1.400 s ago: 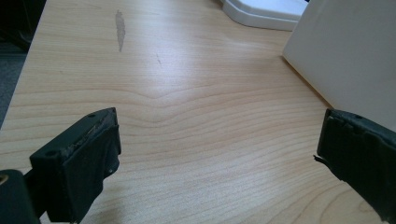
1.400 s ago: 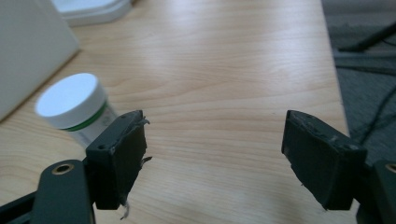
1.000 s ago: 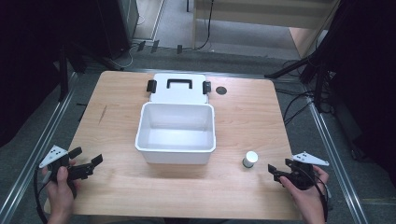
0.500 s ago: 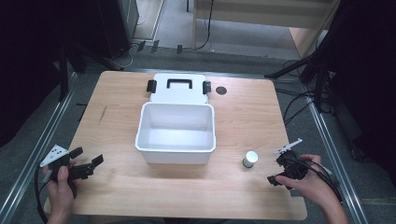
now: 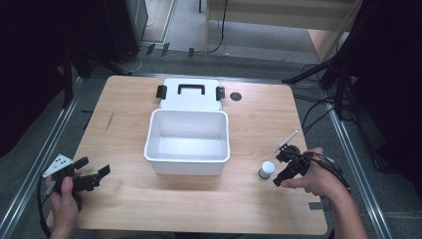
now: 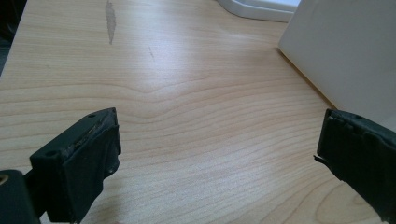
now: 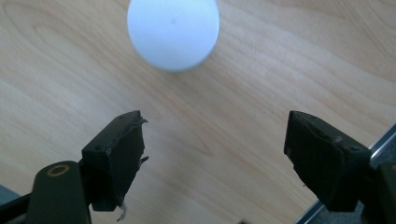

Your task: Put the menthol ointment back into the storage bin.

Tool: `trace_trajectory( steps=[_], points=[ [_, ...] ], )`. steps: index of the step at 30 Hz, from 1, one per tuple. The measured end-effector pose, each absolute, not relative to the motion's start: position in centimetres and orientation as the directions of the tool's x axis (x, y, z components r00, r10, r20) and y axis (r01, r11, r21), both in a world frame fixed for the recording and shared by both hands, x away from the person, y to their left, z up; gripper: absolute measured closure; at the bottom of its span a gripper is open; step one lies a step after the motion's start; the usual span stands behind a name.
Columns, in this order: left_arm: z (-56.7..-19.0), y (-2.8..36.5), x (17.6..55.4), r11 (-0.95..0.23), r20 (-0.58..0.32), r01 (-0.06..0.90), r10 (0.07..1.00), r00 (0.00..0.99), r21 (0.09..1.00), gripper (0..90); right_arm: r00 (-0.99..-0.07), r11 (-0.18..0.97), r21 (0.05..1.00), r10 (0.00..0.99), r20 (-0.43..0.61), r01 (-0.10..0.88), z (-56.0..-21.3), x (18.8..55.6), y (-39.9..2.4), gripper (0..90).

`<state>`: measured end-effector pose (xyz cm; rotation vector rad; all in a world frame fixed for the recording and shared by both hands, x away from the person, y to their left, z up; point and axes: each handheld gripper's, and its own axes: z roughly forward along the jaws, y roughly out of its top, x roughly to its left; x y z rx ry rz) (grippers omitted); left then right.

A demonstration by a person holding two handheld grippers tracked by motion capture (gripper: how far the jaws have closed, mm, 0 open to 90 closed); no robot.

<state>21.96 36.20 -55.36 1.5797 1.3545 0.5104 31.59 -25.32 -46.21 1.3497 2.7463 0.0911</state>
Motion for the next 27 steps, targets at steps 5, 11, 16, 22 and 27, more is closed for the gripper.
trace_trajectory(
  steps=[5,11,16,22,27],
  points=[
    [-55.4,36.2,21.9,0.075,-0.260,0.514,0.918,0.298,0.854,0.3,-0.606,0.606,0.084,0.795,-0.028,0.791,-46.6,33.0,-24.1,23.9],
    [-55.3,36.2,21.9,0.072,-0.258,0.516,0.919,0.299,0.854,0.3,-0.607,0.607,0.077,0.794,-0.023,0.791,-47.1,33.7,-23.3,25.6],
    [-55.3,36.2,21.9,0.073,-0.260,0.516,0.918,0.299,0.853,0.3,-0.608,0.607,0.078,0.794,-0.004,0.791,-47.2,34.2,-22.8,30.4],
    [-55.3,36.2,21.9,0.074,-0.260,0.516,0.918,0.299,0.854,0.3,-0.621,0.618,0.077,0.784,0.016,0.782,-47.6,34.6,-22.2,39.0],
    [-55.3,36.2,21.9,0.073,-0.260,0.516,0.918,0.300,0.853,0.3,-0.621,0.617,0.077,0.784,0.027,0.783,-47.9,34.7,-21.7,48.9]
  ],
)
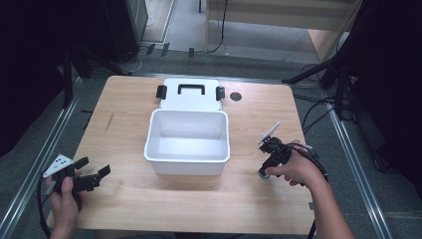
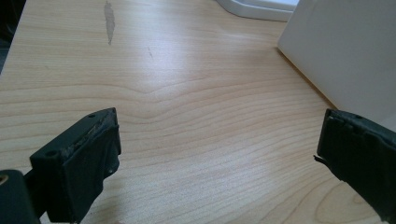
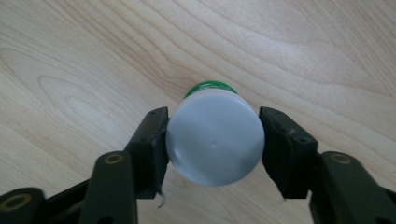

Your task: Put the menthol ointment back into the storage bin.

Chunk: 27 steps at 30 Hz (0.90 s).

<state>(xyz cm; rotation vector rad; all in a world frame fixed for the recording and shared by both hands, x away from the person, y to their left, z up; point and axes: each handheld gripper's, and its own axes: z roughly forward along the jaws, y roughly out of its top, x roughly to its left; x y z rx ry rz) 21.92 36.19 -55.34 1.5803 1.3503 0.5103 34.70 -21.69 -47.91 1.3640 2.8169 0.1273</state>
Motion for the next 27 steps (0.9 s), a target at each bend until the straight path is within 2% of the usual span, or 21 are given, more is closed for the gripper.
trace_trajectory(
  steps=[13,27],
  points=[
    [-55.3,36.2,21.9,0.074,-0.261,0.517,0.918,0.299,0.853,0.3,-0.670,0.666,0.085,0.742,0.029,0.741,-46.8,34.5,-21.1,51.4],
    [-55.4,36.2,21.9,0.074,-0.261,0.517,0.918,0.299,0.853,0.3,-0.693,0.688,0.104,0.721,0.015,0.718,-43.7,35.2,-20.1,51.4]
  ],
)
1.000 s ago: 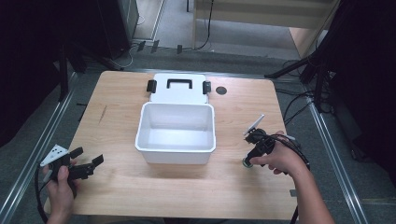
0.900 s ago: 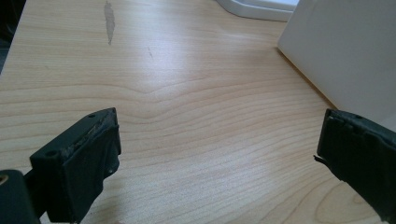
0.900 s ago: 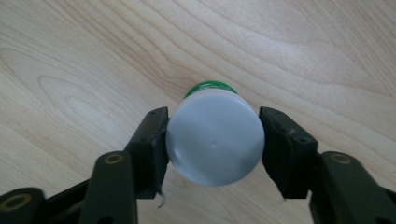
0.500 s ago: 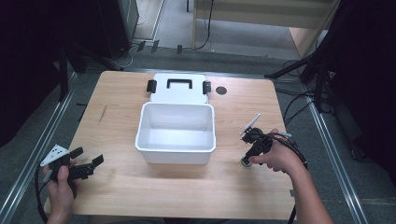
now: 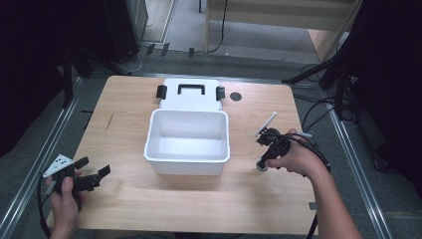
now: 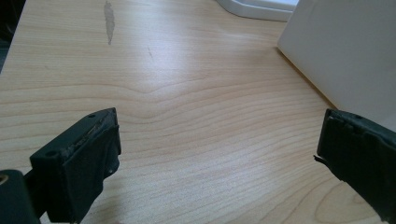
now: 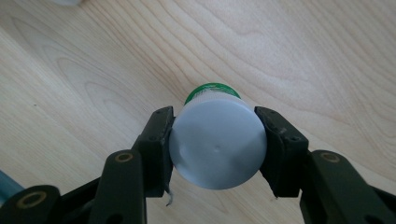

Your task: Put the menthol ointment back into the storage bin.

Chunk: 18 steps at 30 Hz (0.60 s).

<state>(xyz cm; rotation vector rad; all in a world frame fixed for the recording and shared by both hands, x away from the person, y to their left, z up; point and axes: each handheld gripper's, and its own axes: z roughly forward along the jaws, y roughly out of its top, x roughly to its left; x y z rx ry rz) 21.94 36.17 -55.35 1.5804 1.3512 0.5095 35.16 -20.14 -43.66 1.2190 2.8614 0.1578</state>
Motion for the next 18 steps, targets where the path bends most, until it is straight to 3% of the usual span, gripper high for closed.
trace_trajectory(
  steps=[18],
  points=[
    [-55.4,36.2,21.9,0.077,-0.264,0.516,0.916,0.300,0.853,0.3,-0.702,0.696,0.116,0.712,0.015,0.709,-39.1,36.3,-17.7,51.5]
  ],
)
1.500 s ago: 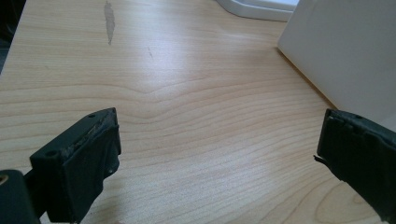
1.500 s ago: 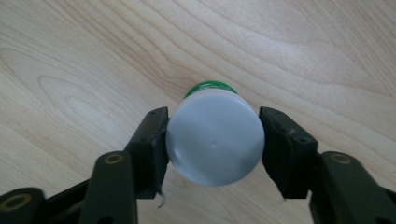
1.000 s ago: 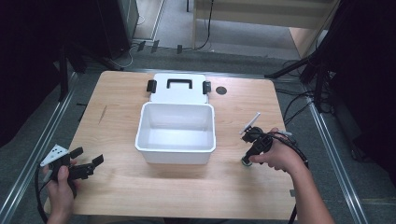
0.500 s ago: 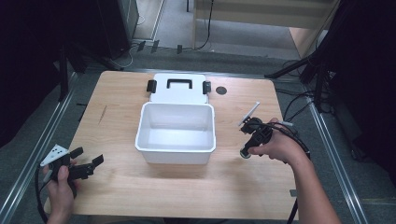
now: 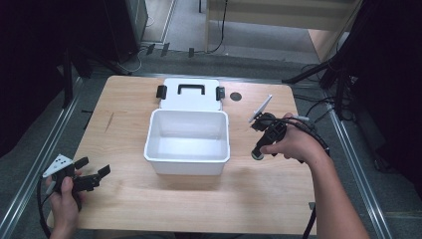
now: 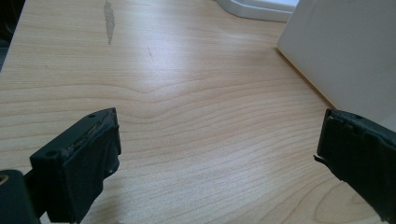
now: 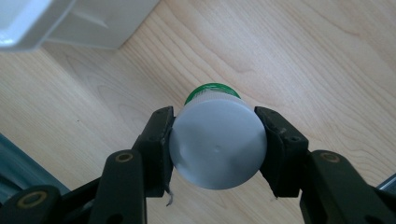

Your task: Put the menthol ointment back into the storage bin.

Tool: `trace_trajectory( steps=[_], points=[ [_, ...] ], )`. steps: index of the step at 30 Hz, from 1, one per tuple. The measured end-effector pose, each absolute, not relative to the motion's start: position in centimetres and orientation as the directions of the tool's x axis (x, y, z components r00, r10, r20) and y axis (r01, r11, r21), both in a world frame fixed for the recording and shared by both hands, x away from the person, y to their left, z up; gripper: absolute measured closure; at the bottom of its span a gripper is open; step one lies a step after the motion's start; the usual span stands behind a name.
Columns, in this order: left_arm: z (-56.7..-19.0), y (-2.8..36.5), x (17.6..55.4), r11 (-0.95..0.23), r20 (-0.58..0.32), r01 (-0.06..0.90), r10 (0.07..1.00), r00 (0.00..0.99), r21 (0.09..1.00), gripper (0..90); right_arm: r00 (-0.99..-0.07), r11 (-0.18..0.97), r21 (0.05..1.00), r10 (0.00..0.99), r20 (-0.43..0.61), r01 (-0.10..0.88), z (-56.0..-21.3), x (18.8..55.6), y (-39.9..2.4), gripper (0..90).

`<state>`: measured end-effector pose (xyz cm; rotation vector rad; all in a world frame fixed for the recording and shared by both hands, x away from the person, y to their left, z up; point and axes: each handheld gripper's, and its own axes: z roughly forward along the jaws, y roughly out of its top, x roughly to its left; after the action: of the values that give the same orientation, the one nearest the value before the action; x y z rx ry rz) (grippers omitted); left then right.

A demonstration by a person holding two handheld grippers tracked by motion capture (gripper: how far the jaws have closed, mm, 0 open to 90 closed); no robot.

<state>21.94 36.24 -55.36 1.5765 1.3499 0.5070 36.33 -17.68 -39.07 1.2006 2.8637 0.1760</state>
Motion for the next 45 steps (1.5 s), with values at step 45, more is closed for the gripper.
trace_trajectory(
  steps=[45],
  points=[
    [-55.4,36.3,22.0,0.080,-0.269,0.516,0.915,0.302,0.853,0.3,-0.768,0.761,0.132,0.640,0.005,0.635,-33.4,37.6,-11.0,51.6]
  ],
)
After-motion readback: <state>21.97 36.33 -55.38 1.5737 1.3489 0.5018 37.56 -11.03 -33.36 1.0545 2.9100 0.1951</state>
